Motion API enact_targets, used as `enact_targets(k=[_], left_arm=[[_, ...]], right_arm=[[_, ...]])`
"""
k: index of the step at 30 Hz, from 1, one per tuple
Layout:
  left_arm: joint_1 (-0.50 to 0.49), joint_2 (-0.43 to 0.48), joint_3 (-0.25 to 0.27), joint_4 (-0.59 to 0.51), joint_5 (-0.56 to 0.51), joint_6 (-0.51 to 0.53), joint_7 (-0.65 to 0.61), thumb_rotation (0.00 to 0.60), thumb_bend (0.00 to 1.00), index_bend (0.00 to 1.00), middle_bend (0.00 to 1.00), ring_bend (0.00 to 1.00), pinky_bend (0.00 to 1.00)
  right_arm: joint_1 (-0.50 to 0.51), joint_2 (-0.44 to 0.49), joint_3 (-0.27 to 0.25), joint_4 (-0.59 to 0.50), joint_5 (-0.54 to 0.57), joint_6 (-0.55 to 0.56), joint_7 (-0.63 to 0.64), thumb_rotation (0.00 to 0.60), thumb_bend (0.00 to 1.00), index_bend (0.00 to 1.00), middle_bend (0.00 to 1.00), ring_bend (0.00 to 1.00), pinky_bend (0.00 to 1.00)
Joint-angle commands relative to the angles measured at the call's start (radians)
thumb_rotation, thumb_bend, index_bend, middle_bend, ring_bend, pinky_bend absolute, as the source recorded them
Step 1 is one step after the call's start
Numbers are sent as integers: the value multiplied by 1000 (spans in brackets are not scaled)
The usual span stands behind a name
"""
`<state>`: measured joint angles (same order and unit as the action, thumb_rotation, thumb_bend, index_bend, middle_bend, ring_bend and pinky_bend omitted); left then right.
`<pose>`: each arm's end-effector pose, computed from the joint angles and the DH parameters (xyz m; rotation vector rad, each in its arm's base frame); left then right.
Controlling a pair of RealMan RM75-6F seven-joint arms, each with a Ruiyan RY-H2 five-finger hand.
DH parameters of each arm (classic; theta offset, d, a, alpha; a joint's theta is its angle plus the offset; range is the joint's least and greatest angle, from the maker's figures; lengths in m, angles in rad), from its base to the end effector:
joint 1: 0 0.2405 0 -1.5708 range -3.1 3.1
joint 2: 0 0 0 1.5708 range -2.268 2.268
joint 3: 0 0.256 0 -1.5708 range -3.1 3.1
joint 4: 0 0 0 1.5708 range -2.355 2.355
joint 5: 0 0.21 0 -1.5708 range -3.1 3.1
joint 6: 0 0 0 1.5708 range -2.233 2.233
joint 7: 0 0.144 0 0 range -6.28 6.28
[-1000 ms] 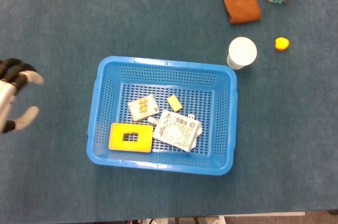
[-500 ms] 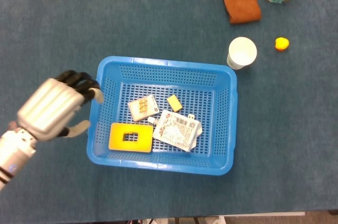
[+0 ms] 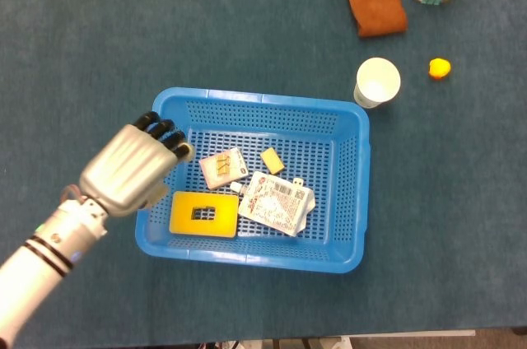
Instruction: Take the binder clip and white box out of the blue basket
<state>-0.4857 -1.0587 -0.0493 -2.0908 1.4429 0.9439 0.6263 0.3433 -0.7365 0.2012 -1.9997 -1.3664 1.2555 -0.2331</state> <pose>-0.1459 0.2223 0.0766 -2.1703 -0.6346 -0.7591 -0.1979 -0.2618 0.2284 1.5956 -0.6537 0.8658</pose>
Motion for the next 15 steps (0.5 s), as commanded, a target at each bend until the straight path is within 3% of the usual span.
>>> enact_targets(k=[1,8,15], left_arm=[[-19,-98,14,11,-83,15,134,600,255,358,442,329,285],[-59,-185,15,20,-226,33,289,600,255,344,641,533,501],[-116,-261,10,18,-409,83,418,600,255,285,628,539,536]], right_arm=[[0,0,-1,13,2,-1,12,600,256,352,260,97,135],[3,-7,-6,39,-1,-10,40,600,257,352,261,97,135],[-2,-10,-14,55,-9,-9,61,600,256,352,261,97,135]])
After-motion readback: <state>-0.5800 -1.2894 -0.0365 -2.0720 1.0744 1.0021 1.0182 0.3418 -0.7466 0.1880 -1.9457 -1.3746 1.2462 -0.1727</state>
